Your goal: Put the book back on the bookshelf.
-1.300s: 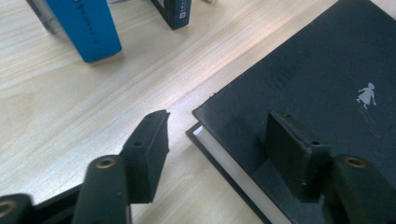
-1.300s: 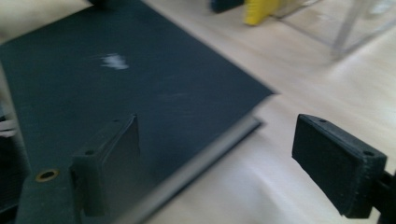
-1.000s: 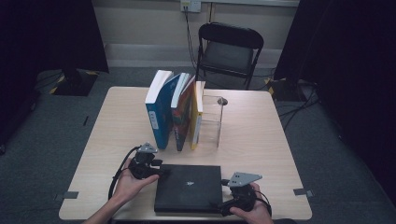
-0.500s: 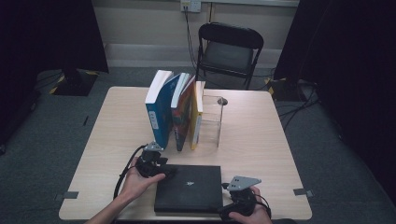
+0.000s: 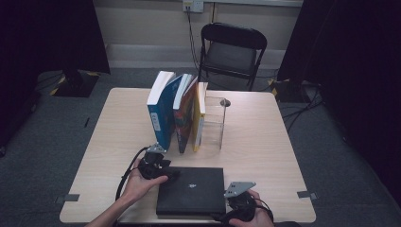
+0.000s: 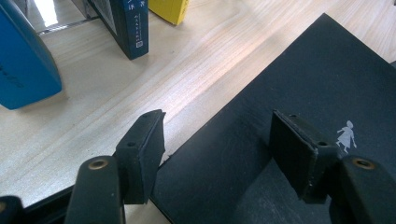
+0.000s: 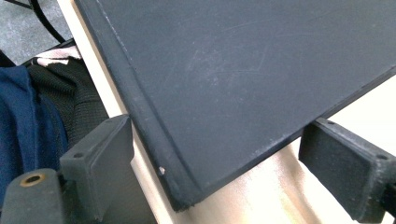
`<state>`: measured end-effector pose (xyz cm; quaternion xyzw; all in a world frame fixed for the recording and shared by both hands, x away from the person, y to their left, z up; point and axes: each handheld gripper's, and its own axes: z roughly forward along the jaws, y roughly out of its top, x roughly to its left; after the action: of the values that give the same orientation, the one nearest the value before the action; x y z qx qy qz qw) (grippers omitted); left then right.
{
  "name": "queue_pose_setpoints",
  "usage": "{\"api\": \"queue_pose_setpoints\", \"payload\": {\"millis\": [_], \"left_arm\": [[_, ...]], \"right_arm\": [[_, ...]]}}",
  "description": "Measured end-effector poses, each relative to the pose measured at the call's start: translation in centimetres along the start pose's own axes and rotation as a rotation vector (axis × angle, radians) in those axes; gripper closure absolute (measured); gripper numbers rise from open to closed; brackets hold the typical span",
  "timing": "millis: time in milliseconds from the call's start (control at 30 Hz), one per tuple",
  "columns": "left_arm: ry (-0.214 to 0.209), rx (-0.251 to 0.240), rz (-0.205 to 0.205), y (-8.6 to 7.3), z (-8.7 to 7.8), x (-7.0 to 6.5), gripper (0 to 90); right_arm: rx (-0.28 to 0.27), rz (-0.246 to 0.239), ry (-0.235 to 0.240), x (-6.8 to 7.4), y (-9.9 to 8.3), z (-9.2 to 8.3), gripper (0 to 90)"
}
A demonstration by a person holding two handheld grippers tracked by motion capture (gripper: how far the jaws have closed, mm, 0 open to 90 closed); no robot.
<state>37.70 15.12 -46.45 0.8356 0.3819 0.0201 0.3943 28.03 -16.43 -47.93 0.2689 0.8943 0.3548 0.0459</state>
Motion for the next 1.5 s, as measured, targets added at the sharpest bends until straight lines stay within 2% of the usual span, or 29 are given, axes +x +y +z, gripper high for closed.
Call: {"api": "queue_pose_setpoints", "payload": {"millis": [133, 200, 233, 333, 500, 567, 633, 733, 800, 1000, 1133, 1267, 1433, 1500], "left_arm": [[0.007, 0.008, 0.006, -0.4, -0.6, 0.0, 37.2], [0.008, 0.012, 0.005, -0.6, -0.8, -0.1, 36.7], [0.007, 0.027, 0.011, -0.6, -1.0, -0.1, 36.5], [0.011, 0.028, 0.016, -1.0, -1.4, -0.4, 36.1], [-0.004, 0.062, 0.032, -1.8, -2.3, -0.8, 36.4], [-0.006, 0.063, 0.036, -1.8, -2.3, -0.8, 36.5], [-0.014, 0.057, 0.038, -1.7, -2.1, -0.8, 37.1], [-0.014, 0.046, 0.051, -1.3, -1.6, -1.0, 37.5], [-0.023, 0.036, 0.058, -1.0, -1.2, -1.1, 37.9], [-0.024, 0.059, 0.052, -1.0, -1.3, -1.3, 38.5], [-0.031, 0.064, 0.046, -1.9, -2.0, -1.9, 38.5], [-0.026, 0.079, 0.038, -2.6, -2.5, -2.5, 38.2], [-0.029, 0.103, 0.050, -3.2, -3.3, -2.9, 38.2], [-0.022, 0.084, 0.046, -3.5, -3.5, -2.9, 40.0]], "right_arm": [[-0.020, 0.000, -0.021, -0.5, 0.0, -0.4, 24.2], [-0.021, 0.015, -0.019, -0.8, 0.0, -0.4, 25.4], [-0.019, 0.014, -0.019, -0.9, 0.1, -0.4, 25.4], [-0.018, 0.010, -0.028, -1.1, 0.2, -0.4, 29.3], [-0.033, 0.051, -0.076, -1.7, 0.2, -0.7, 37.1], [-0.036, 0.061, -0.088, -1.9, 0.2, -0.7, 37.2], [-0.042, 0.063, -0.076, -1.9, 0.2, -0.7, 36.3], [-0.050, 0.053, -0.084, -1.6, 0.5, -0.3, 28.2], [-0.038, 0.056, -0.072, -1.7, 0.6, 0.0, 25.3], [-0.018, 0.052, -0.063, -1.9, 0.7, 0.1, 26.3], [-0.031, 0.060, -0.105, -2.4, 0.7, -0.1, 30.7], [-0.031, 0.068, -0.112, -2.9, 0.8, -0.1, 29.7], [-0.031, 0.080, -0.117, -3.3, 1.0, 0.1, 29.2], [-0.034, 0.091, -0.128, -3.5, 1.2, 0.2, 29.4]]}}
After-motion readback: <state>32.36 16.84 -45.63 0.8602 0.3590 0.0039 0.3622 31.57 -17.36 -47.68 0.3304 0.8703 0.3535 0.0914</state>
